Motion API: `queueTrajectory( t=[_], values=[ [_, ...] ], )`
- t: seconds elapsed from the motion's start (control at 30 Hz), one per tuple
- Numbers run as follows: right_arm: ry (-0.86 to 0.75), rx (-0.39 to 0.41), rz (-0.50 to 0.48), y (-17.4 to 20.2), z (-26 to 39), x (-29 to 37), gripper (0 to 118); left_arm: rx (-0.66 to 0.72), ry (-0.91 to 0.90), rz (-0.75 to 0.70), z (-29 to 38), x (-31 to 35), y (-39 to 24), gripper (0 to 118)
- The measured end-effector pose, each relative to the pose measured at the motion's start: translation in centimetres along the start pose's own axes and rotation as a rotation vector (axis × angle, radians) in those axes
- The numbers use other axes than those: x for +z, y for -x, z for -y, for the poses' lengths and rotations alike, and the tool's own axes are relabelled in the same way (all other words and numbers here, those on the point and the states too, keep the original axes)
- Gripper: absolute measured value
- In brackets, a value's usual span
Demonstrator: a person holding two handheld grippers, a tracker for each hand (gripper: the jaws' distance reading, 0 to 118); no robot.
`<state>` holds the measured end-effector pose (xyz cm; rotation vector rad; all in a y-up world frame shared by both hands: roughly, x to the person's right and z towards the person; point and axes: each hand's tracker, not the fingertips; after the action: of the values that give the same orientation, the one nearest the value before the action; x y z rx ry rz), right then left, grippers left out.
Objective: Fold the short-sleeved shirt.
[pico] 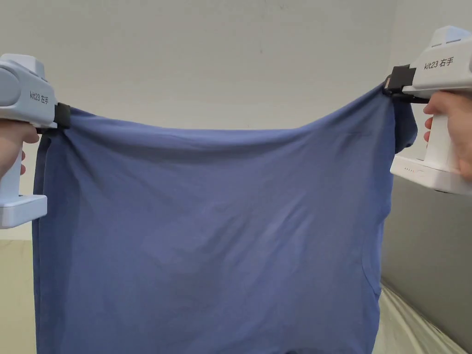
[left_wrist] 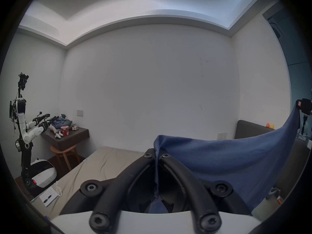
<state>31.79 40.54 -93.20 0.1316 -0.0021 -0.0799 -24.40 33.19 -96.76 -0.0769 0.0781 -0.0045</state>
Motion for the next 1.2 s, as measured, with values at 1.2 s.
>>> queueTrajectory(
  t=[1.2],
  values=[
    [0.551, 0.050, -0.040, -2.9, 35.8, 37.4, 3, -0.102, 0.533, 0.174, 38.9, 28.7, 3.8, 0]
  ],
)
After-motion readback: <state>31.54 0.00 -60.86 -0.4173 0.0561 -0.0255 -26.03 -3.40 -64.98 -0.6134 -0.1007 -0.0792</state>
